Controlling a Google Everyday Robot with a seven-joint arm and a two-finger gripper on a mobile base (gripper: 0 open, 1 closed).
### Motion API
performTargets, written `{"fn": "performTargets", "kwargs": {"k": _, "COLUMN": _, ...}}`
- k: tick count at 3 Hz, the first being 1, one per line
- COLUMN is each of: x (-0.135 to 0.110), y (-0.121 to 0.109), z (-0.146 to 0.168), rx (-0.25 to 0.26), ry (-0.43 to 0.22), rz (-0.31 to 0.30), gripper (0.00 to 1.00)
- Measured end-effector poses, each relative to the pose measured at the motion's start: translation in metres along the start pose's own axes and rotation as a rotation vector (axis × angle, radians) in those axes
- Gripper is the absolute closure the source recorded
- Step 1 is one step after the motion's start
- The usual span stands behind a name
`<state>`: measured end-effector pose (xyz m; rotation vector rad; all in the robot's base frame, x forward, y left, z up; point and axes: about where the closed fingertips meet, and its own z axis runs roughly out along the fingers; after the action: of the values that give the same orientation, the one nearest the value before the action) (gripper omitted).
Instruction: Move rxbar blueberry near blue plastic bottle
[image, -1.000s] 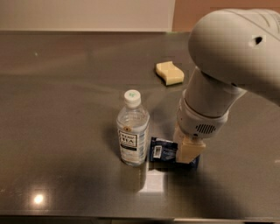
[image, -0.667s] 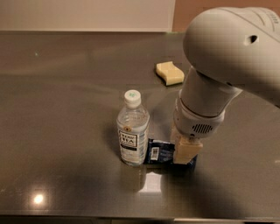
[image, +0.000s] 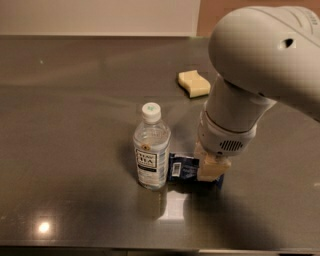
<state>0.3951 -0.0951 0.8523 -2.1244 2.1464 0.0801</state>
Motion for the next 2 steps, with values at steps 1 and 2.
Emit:
{"fn": "performTargets", "kwargs": {"k": 1, "x": -0.0005, "y": 0.0003, "z": -0.0013, "rx": 0.005, "ry": 0.000, "rz": -0.001, "gripper": 0.14}}
{"fn": "performTargets", "kwargs": {"k": 2, "x": -0.0010, "y": 0.0005, "z": -0.0028, "rx": 0.010, "ry": 0.000, "rz": -0.001, "gripper": 0.00}}
